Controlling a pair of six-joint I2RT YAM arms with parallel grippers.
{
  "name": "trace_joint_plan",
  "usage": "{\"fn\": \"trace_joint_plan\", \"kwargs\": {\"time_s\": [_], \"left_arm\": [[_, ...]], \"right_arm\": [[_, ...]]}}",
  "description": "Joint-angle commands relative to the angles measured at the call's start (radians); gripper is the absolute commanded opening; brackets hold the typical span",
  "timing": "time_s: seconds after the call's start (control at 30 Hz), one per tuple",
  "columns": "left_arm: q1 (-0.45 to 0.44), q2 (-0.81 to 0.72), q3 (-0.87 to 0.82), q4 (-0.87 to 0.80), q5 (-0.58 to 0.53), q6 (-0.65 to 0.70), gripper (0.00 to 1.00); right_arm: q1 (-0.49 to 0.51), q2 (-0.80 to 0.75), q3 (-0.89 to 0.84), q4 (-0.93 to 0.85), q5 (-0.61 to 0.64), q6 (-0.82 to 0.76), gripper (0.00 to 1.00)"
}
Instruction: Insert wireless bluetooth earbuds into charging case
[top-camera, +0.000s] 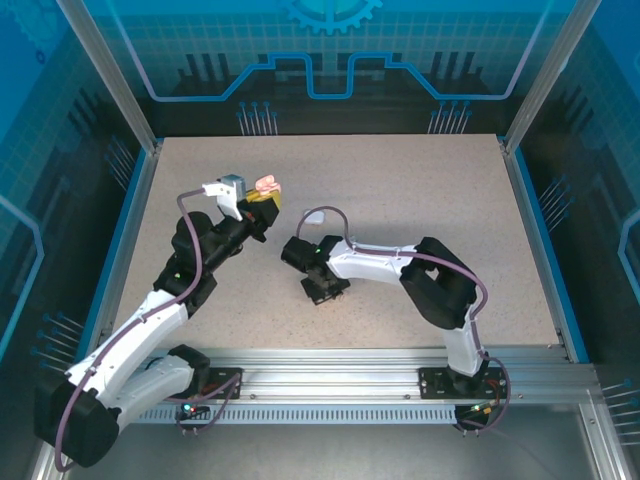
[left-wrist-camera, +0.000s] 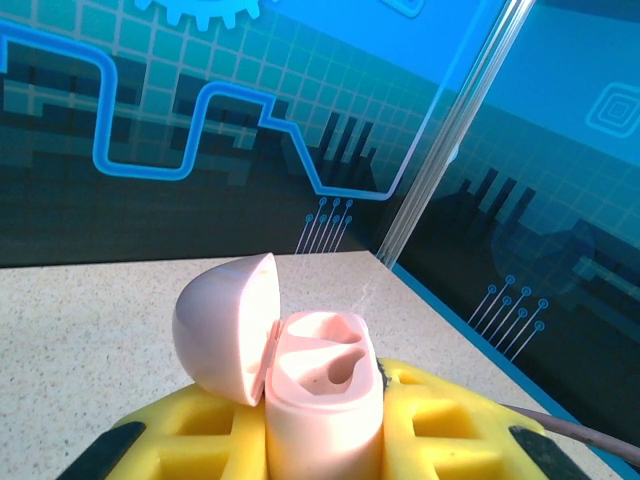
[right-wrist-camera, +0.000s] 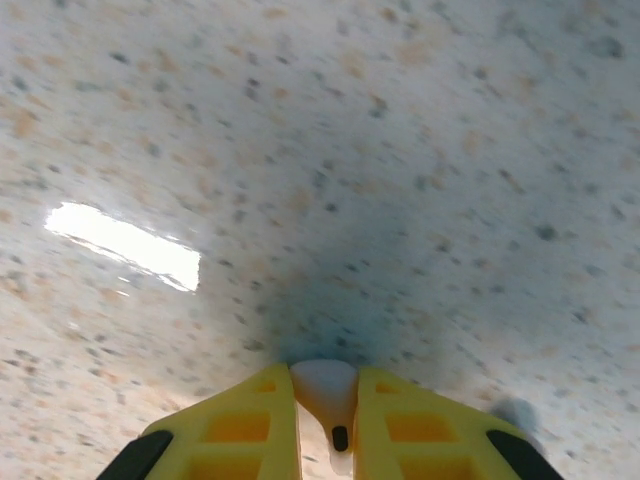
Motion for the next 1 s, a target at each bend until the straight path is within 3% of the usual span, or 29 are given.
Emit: {"fn": "trace_joint_plan", "kwargs": {"time_s": [0.0,0.27,0.6,0.97], "left_arm": [[-0.008,0.005,-0.009,0.09,0.034,0.033,0.0],[-0.027,0.052,-0.018,0.192,0.08,0.086,0.0],[-0.088,0.138,-0.011,0.3,0.122,0.197,0.0],[-0.196,0.22,0.064,0.317,0.118,0.34,0.0]], "right_arm": [[-0.017,-0.092,-0.019,-0.029,0.059,0.017,0.16],[-0.056,-0.321,-0.018,-0.015,0.125,0.006,0.15],[-0.181,-0.628,0.048,0.094,0.136,-0.109,0.17],[-0.213,-0.734,0.197,0.3,0.02,-0.261,0.19]]}}
